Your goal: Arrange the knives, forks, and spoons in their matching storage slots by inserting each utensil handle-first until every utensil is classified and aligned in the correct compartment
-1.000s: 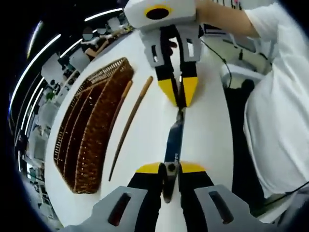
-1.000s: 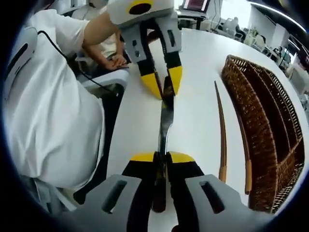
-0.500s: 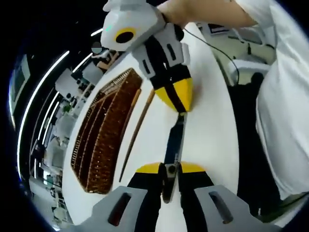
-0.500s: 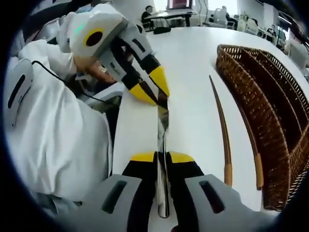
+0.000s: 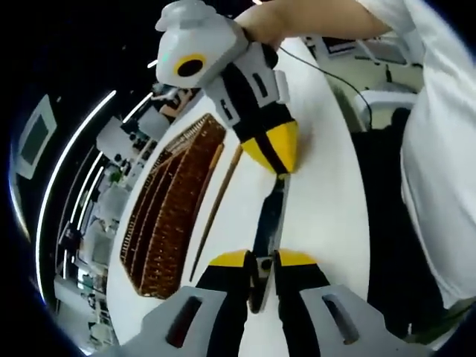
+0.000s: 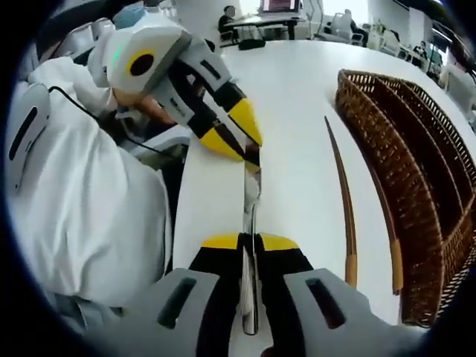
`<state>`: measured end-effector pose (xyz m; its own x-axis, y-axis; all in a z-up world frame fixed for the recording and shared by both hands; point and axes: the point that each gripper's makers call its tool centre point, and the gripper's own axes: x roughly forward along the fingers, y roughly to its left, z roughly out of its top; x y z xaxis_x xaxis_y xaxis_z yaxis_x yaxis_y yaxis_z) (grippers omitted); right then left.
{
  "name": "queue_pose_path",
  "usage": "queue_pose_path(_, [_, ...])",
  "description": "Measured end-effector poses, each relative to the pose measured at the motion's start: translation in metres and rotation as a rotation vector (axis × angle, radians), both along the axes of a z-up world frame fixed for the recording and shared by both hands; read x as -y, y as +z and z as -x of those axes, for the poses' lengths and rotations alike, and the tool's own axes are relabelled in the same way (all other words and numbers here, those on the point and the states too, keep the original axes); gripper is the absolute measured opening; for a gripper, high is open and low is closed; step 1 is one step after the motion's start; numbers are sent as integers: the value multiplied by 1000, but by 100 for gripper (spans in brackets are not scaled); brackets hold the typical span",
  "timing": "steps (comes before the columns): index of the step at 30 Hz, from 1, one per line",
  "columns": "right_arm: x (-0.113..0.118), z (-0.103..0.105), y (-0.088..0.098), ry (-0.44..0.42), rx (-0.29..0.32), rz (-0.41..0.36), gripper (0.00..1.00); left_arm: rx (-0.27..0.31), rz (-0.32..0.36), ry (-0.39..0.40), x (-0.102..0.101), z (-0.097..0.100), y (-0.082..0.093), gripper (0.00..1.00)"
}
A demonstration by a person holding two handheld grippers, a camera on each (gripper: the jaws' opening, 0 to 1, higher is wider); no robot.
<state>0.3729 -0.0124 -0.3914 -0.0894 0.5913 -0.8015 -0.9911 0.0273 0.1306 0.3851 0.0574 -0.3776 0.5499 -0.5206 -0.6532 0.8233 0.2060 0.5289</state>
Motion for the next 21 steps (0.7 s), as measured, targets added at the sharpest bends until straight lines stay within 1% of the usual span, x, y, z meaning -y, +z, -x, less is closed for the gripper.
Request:
queue_pose_path(4, [0, 1, -1, 3, 13, 3, 7, 5, 6, 1, 1, 0, 0, 12])
queue_pose_path(8, [0, 1, -2, 2, 19, 2, 7, 8, 9, 4, 0, -1, 1, 15])
queue_pose_path(10, [1, 3, -2, 9, 31, 3, 7, -17, 18, 5, -1, 0, 2, 16])
queue_pose_path(11, [0, 2, -2, 14, 39, -1, 7, -53, 47, -1, 2, 3, 2, 16])
queue_pose_path(13, [0, 3, -4, 12, 42, 7, 7, -86, 90, 3, 4, 4, 5, 16])
queue_pose_path(16, [0, 3, -3, 20, 60, 8, 7, -101, 95, 13, 0, 0, 7, 16])
queue_pose_path(18, [0, 2, -3, 24, 72, 9, 7, -123, 100, 21, -1, -2, 6, 16])
queue_pose_path(19, [-1, 2, -3, 34, 83, 7, 7, -150, 106, 21, -1, -1, 4, 16])
queue_pose_path(21, [-2, 3, -3, 36, 86, 9, 7, -180, 114, 24, -1, 0, 2, 16])
